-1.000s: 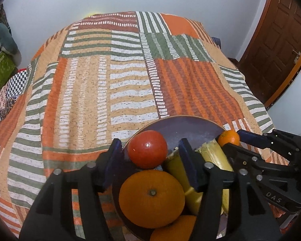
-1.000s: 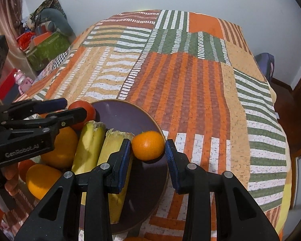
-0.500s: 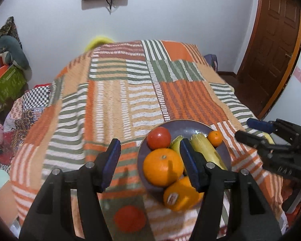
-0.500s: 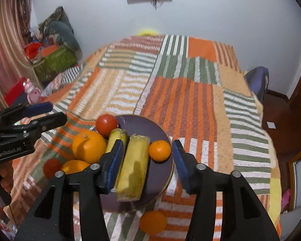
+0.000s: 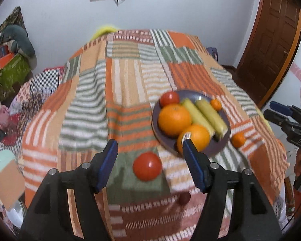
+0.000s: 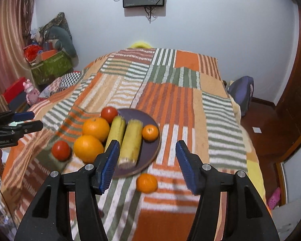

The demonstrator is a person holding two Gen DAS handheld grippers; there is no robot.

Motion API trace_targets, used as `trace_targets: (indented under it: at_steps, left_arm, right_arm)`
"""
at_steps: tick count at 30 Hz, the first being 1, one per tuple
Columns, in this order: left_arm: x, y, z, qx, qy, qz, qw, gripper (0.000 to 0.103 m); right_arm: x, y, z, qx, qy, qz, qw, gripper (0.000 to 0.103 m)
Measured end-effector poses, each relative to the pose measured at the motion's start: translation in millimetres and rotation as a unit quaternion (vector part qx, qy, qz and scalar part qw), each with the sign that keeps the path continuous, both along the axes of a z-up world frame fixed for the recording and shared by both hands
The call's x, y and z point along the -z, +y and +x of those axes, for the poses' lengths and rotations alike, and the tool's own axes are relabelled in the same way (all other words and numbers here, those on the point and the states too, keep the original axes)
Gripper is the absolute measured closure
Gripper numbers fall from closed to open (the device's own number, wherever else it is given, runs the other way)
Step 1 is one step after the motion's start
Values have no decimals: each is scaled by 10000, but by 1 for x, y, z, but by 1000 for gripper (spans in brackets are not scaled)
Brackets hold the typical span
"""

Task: Organize fruits
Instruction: 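Open both tools and pull them back from the plate, then grasp a large red tomato with the left tool while the right tool grasps a tangerine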

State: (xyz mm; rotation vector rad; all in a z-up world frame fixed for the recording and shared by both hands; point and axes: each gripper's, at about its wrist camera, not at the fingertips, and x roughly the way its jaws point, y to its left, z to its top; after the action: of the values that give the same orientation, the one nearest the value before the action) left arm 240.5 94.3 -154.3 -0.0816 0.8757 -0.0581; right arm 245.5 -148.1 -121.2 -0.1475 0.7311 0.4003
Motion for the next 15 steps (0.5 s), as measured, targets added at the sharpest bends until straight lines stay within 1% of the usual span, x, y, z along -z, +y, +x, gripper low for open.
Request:
trace_targets:
  at_steps: [4, 6, 8, 11, 15]
  left_arm:
    - [22, -2, -6, 36, 219, 78, 9997, 36]
    - [33, -3, -6, 29, 364, -20, 9993, 36]
    - [44, -4, -4, 34, 499, -99, 9987, 36]
    - [56, -6, 1, 32, 593, -74, 9982, 36]
    - [72, -9, 10, 30, 697, -8, 9976, 36]
  right_arm:
    - [18, -5, -7, 27, 214, -49, 9998, 49]
    - [27, -6, -8, 19, 339, -95, 9994, 49]
    - [43, -5, -7, 6, 496, -221, 9985, 49]
    - [62, -7, -7, 34, 718, -304, 9970, 49]
    - [75, -9, -5, 54, 873, -253, 9958, 49]
